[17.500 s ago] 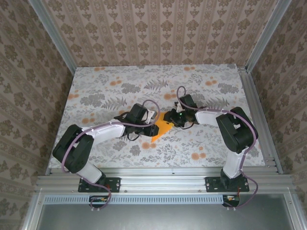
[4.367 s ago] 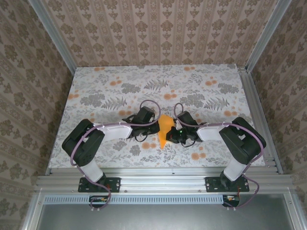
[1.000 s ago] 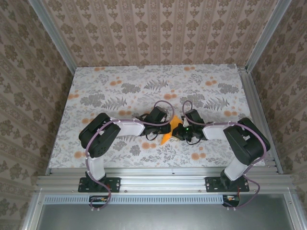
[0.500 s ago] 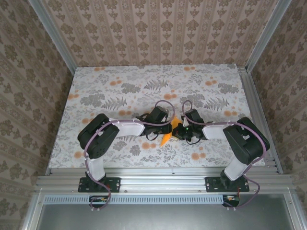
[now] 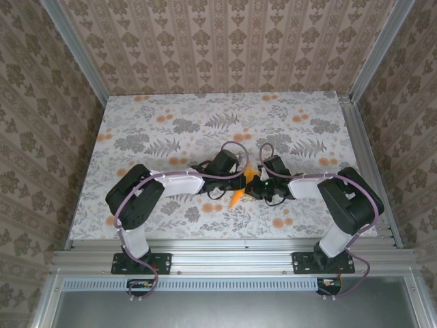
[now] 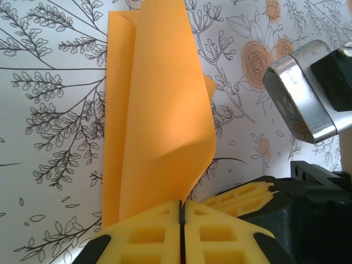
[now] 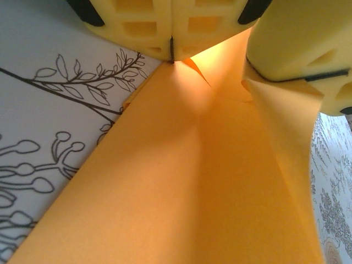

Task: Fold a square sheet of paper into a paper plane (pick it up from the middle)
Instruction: Perform the fifth fold on the wing at the bottom-center of the table.

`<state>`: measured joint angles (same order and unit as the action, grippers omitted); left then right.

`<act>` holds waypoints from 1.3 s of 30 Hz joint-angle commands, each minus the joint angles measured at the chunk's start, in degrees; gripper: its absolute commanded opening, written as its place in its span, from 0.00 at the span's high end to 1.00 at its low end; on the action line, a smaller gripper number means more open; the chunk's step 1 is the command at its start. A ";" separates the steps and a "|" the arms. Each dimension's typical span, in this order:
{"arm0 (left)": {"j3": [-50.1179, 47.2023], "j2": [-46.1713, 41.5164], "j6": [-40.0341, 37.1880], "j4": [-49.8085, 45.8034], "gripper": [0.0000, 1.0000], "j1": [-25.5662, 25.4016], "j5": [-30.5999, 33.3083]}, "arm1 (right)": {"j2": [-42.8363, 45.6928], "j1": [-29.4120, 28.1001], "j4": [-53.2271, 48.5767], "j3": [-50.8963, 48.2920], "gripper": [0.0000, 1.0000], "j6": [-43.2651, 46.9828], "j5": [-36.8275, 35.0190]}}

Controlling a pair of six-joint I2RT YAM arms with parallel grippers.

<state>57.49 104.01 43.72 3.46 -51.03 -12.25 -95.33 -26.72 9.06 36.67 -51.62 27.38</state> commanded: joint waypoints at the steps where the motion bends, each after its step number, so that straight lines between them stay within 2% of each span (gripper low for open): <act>1: -0.83 1.07 1.52 2.72 0.91 -0.64 -2.33 | 0.35 0.18 0.29 -0.53 0.93 -0.32 -1.35; 39: -4.48 8.87 0.43 6.48 0.87 2.34 -7.94 | 3.26 1.18 3.52 -2.30 0.95 -0.17 -1.27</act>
<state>55.13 109.47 45.30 14.20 -48.16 -18.41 -94.37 -26.20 11.42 34.83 -52.71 27.27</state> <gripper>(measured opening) 0.132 0.068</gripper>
